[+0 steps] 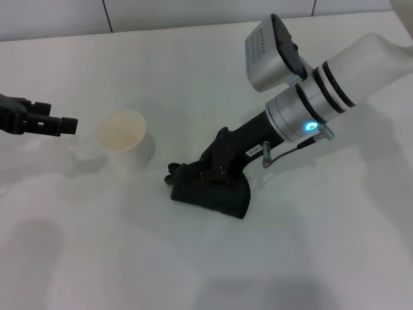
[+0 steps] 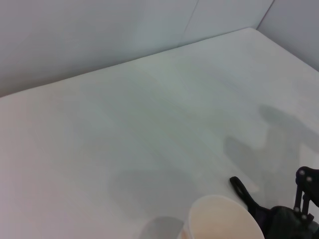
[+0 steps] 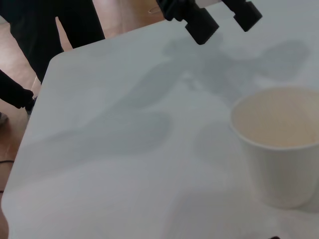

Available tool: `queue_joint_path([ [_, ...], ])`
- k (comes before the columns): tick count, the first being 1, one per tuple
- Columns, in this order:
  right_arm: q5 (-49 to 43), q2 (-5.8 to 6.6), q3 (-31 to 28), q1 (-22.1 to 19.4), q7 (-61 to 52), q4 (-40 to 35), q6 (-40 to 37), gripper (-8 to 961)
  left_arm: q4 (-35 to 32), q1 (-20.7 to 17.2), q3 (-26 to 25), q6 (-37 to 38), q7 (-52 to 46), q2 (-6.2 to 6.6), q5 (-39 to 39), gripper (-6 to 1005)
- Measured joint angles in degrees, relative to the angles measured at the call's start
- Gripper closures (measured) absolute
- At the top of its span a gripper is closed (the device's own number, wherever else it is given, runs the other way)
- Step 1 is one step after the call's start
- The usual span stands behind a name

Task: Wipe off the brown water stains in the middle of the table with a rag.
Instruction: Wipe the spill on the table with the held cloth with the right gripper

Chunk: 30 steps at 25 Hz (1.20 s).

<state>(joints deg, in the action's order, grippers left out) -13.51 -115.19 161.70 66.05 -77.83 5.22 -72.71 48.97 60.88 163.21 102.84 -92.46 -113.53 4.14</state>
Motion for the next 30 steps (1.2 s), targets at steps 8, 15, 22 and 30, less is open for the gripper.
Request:
queue_joint_path([
  [8,0.79,-0.28,-0.64,0.41,0.28,-3.52,5.90,831,-0.02,0.03,0.00,-0.11,0.02,-0.17,-0.20,108],
  [15,0.43,-0.33,-0.78,0.52,0.18,-7.55,17.13,831,0.13,-0.06,0.00,-0.15,0.01,-0.30,-0.06,108],
  [22,0.74,-0.29,-2.39,1.35,-0.09,-7.67,20.11,831,-0.03,-0.09,0.00,-0.63,0.03,-0.18,0.00,108],
  [30,0.64,-0.21,-4.79,1.86,0.30,-7.68,23.51,832,-0.02,-0.06,0.00,-0.72,0.00,-0.27,0.00,108],
])
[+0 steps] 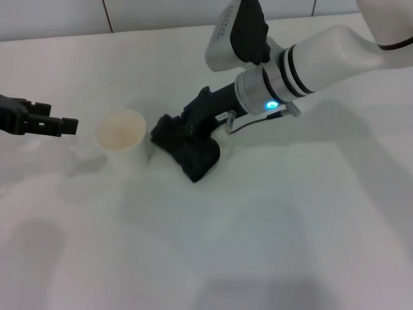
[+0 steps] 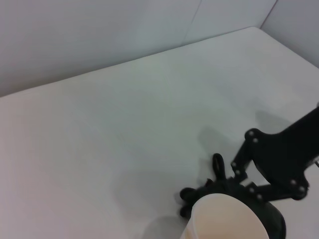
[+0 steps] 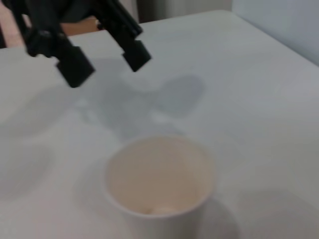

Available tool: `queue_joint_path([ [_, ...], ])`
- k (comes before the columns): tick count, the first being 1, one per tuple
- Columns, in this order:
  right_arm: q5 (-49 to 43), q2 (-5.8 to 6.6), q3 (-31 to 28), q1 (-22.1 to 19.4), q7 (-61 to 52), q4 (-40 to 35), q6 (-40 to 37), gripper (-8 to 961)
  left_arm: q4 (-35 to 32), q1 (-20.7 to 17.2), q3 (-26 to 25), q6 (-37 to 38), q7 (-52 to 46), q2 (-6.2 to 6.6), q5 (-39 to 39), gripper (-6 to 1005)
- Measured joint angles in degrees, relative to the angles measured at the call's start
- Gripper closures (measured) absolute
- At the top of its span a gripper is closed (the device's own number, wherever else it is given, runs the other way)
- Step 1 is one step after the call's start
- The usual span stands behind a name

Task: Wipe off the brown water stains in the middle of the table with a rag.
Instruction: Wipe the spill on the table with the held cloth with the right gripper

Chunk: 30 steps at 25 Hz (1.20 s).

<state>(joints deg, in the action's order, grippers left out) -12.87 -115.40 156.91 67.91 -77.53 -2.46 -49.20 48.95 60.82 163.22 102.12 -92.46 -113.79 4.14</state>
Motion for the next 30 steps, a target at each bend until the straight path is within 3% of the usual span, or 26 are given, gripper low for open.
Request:
queue_joint_path([
  [7,0.12,-0.19,-0.71,-0.31,-0.42,-0.81,7.86,832,0.01,0.05,0.00,0.00,0.00,-0.11,0.06,108],
  [11,0.08,-0.05,-1.40,-0.46,-0.47,-1.23,8.64,832,0.01,-0.19,0.00,0.01,0.00,-0.11,0.29,108],
  [21,-1.20,0.72,-0.72,-0.06,-0.21,1.83,-8.54,832,0.05,-0.44,0.00,0.01,0.00,0.11,0.45,108],
  [30,-11.67,0.34,0.79,1.27,-5.84,2.39,-12.12,832,0.12,-0.08,0.00,-0.16,0.00,0.08,0.44,108],
])
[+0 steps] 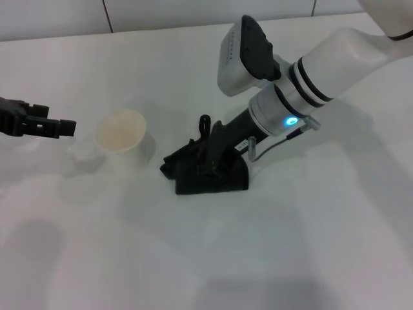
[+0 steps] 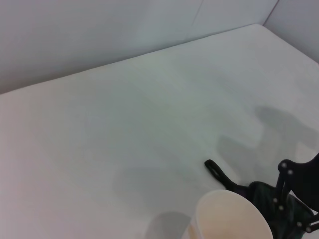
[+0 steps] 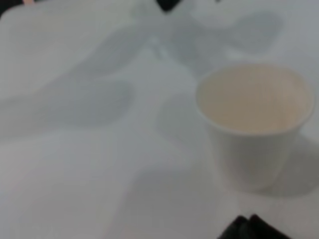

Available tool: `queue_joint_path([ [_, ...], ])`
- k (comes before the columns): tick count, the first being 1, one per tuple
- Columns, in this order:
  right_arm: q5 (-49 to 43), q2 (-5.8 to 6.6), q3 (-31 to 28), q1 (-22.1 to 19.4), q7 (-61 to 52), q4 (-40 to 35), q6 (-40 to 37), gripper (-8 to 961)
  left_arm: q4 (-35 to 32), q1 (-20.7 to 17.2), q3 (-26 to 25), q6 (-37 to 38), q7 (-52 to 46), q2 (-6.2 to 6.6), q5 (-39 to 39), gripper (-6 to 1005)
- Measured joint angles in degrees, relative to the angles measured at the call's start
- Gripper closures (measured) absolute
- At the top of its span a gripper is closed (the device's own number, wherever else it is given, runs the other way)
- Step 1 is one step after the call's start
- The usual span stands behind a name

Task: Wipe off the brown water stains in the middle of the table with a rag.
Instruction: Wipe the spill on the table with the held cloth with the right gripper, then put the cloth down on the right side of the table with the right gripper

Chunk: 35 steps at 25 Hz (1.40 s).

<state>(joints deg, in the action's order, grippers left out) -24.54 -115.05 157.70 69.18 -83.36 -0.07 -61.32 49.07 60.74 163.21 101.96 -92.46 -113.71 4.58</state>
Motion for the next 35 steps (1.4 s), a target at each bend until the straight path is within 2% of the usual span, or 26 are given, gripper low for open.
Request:
queue_joint_path([
  [3,-1.65,0.11,0.39,-0.01,-1.39,0.36,-0.97,832,-0.11,0.02,0.00,-0.13,0.00,0.18,0.00,108],
  [13,-2.28,0.08,1.59,-0.44,-1.02,6.78,-12.11,832,-0.12,-0.03,0.00,-0.45,0.00,0.19,-0.01,109],
  [20,0.01,0.28,1.64,-0.84,-0.48,9.14,-12.09,831,-0.12,0.03,0.00,-0.45,0.00,0.02,-0.02,109],
  [35,5.53,0.53,3.27,-3.22,-0.21,23.47,-12.03,831,-0.15,0.17,0.00,-0.47,0.00,-0.27,-0.02,109],
])
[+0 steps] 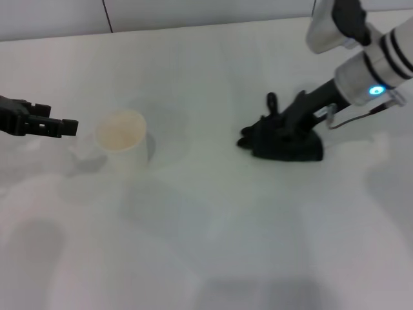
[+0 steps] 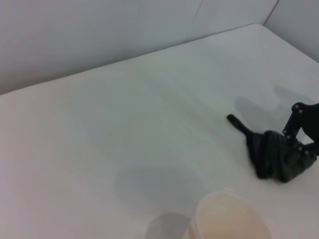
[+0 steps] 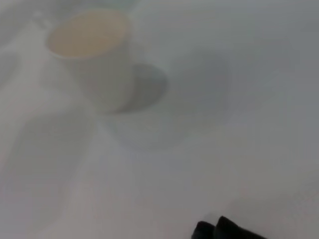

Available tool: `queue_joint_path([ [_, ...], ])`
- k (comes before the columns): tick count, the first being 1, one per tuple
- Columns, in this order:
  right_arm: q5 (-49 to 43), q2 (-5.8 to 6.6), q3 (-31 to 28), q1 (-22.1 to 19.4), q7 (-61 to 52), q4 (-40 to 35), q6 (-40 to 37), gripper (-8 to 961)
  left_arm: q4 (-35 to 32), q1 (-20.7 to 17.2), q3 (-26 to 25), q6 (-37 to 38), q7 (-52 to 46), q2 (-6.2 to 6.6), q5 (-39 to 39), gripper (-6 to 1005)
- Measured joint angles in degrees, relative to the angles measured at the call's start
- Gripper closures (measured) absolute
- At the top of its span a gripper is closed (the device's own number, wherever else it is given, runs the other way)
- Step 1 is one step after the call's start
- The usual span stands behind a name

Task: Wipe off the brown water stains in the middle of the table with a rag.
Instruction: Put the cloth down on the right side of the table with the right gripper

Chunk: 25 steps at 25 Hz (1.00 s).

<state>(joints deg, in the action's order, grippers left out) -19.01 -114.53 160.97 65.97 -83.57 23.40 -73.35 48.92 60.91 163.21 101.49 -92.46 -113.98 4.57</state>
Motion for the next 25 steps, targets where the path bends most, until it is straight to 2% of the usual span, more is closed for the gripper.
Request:
queue_joint_path([
  [7,1.10,0.17,0.83,-2.08,-0.56,2.87,-1.58,832,0.01,0.36,0.00,-0.06,0.00,-0.02,0.00,109],
  [13,4.45,0.96,0.84,-2.44,-0.64,4.32,-6.00,813,0.03,0.54,0.00,-0.25,0.00,-0.02,0.00,109],
  [20,6.10,1.51,0.83,-3.12,-0.19,4.90,-7.73,786,0.03,0.63,0.00,-0.55,0.00,-0.02,0.06,108],
  [25,6.53,1.35,0.84,-3.89,0.74,5.29,-7.62,743,0.03,0.63,0.00,-0.70,0.01,-0.02,0.09,107],
])
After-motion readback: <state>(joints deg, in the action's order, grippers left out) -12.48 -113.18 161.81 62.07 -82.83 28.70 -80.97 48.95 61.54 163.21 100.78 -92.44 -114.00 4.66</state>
